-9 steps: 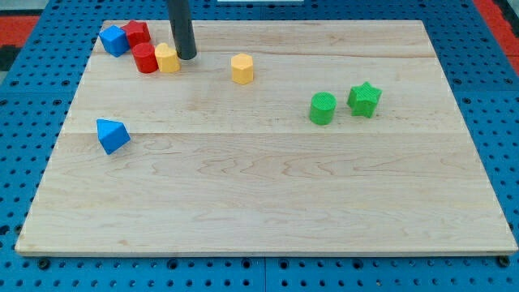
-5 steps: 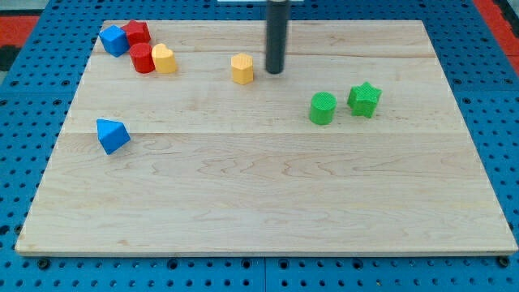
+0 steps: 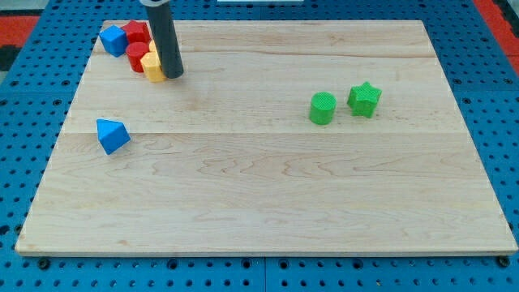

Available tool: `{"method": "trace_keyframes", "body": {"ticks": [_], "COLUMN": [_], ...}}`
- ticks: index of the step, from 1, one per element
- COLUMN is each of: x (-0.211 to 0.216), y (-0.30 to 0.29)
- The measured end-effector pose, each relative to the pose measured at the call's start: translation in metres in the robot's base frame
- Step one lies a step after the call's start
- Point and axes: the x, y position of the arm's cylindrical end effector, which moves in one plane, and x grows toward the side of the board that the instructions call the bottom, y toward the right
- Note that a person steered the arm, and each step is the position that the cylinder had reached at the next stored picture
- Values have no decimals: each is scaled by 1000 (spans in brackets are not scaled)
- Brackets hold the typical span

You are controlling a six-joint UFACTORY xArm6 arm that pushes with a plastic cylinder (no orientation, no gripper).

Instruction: Move the yellow hexagon down to the yellow heart

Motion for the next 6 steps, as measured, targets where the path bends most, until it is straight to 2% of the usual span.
{"method": "trace_keyframes", "body": {"ticks": [5,6], "x": [-4,-4], "y": [31,120]}}
